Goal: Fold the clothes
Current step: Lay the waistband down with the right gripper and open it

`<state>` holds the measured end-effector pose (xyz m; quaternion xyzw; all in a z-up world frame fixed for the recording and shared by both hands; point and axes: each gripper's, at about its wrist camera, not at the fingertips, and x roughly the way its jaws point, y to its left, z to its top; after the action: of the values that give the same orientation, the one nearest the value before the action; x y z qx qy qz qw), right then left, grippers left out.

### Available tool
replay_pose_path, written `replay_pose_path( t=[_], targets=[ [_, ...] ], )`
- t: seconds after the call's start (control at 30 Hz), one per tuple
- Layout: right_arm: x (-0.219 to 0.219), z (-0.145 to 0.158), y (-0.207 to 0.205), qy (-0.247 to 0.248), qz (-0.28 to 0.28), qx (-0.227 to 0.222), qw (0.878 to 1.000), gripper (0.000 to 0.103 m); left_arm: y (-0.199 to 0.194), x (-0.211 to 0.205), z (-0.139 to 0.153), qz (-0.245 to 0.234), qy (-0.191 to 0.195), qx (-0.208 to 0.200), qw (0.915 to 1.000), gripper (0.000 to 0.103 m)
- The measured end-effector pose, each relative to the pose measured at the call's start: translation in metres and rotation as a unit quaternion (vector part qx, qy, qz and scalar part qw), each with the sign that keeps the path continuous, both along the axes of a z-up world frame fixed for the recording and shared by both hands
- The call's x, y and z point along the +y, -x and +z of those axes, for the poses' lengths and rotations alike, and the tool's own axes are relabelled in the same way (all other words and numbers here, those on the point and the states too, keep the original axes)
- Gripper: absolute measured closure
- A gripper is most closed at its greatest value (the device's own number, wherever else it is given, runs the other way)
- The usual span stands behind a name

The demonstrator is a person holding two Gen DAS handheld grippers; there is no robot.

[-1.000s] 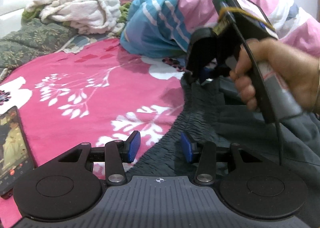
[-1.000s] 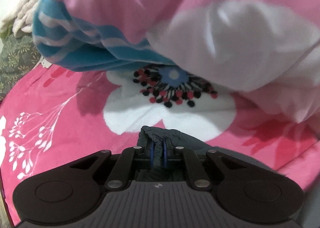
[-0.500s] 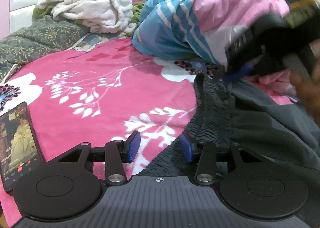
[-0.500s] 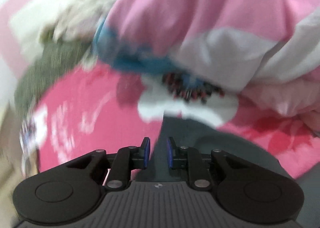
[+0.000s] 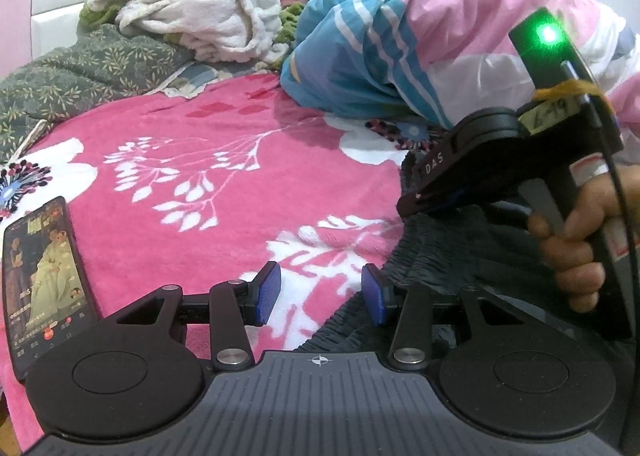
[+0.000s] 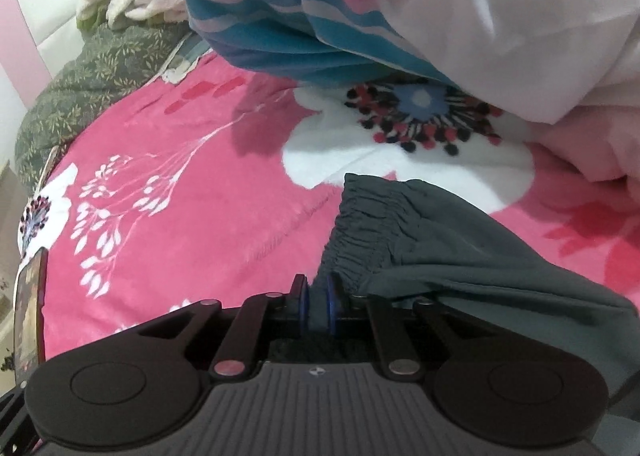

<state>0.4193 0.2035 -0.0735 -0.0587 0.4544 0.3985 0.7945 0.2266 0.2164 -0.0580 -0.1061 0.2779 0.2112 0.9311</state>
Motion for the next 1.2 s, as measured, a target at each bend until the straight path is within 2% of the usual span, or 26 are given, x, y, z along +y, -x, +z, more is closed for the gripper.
replay_pose_path(
  t=[0.1,0.17,0.23,0.3,0.43,0.53,0.67,0.77,0.83,0.9,0.93,1.03,1.07,1.2],
  targets=[
    [-0.014,0.009,-0.006,-0.040,-0.025,0.018,0.999,0.094,0.008,0.000,0.008,0.001,0.000,-0.039,0.9992,0.059],
    [-0.041,0.031,-0.003,-0.078,-0.049,0.011,0.996,0.093,0.014,-0.004,0.015,-0.007,-0.013,-0.073,0.9972,0.059],
    [-0.072,0.057,0.000,-0.117,-0.072,0.000,0.991,0.091,0.018,-0.010,0.020,-0.028,-0.010,-0.098,0.9947,0.058],
    [-0.109,0.079,0.006,-0.145,-0.100,-0.011,0.984,0.091,0.015,-0.018,0.025,-0.063,0.006,-0.111,0.9918,0.058],
    [-0.209,0.114,0.028,-0.163,-0.170,-0.033,0.971,0.090,0.000,-0.030,0.029,-0.124,0.063,-0.114,0.9837,0.058],
    [-0.283,0.135,0.045,-0.171,-0.224,-0.046,0.958,0.084,-0.018,-0.037,0.025,-0.142,0.101,-0.099,0.9798,0.058],
    [-0.365,0.120,0.064,-0.159,-0.304,-0.021,0.939,0.071,-0.033,-0.041,0.014,-0.140,0.123,-0.077,0.9796,0.058],
    [-0.405,0.096,0.065,-0.146,-0.346,0.016,0.927,0.070,-0.043,-0.039,0.003,-0.123,0.137,-0.045,0.9818,0.058],
    [-0.416,0.082,0.065,-0.132,-0.353,0.021,0.926,0.070,-0.048,-0.037,-0.002,-0.114,0.135,-0.032,0.9837,0.058],
    [-0.414,0.069,0.063,-0.100,-0.345,0.006,0.933,0.065,-0.049,-0.036,-0.002,-0.108,0.131,-0.033,0.9848,0.058],
    [-0.412,0.063,0.061,-0.082,-0.339,-0.003,0.937,0.058,-0.050,-0.036,-0.002,-0.105,0.127,-0.033,0.9857,0.058],
    [-0.405,0.044,0.053,-0.030,-0.327,-0.019,0.944,0.056,-0.053,-0.034,-0.003,-0.095,0.122,-0.033,0.9873,0.058],
    [-0.405,0.038,0.048,-0.023,-0.334,-0.014,0.942,0.056,-0.055,-0.033,-0.003,-0.091,0.125,-0.034,0.9875,0.058],
    [-0.426,0.008,0.028,-0.047,-0.376,0.038,0.925,0.056,-0.060,-0.024,-0.005,-0.075,0.143,-0.038,0.9862,0.058]
  ],
)
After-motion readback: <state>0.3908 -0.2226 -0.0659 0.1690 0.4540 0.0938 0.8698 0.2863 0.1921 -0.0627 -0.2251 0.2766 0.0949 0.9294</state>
